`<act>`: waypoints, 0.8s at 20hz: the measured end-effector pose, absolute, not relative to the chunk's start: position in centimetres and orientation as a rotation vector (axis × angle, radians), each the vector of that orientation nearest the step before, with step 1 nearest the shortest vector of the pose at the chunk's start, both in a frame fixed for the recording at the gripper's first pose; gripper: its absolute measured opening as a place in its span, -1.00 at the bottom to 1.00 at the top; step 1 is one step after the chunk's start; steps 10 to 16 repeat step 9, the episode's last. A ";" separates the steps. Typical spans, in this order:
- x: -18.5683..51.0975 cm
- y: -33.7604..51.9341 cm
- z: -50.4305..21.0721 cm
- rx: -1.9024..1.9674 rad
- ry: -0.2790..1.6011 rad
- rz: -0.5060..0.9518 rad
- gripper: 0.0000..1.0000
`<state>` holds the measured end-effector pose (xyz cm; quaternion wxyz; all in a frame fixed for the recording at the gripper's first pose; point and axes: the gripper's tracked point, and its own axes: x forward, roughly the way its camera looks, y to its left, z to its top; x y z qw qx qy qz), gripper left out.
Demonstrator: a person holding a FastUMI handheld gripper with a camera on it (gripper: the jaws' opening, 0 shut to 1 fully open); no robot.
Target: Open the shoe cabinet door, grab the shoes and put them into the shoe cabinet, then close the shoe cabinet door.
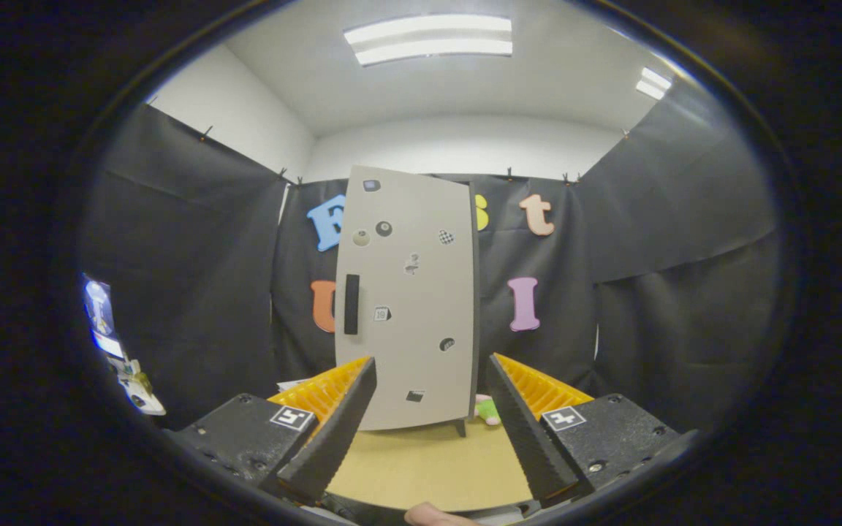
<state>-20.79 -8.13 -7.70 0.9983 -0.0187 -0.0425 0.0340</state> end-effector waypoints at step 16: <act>-20.9 -8.9 -8.5 -0.122 -0.067 0.055 0.97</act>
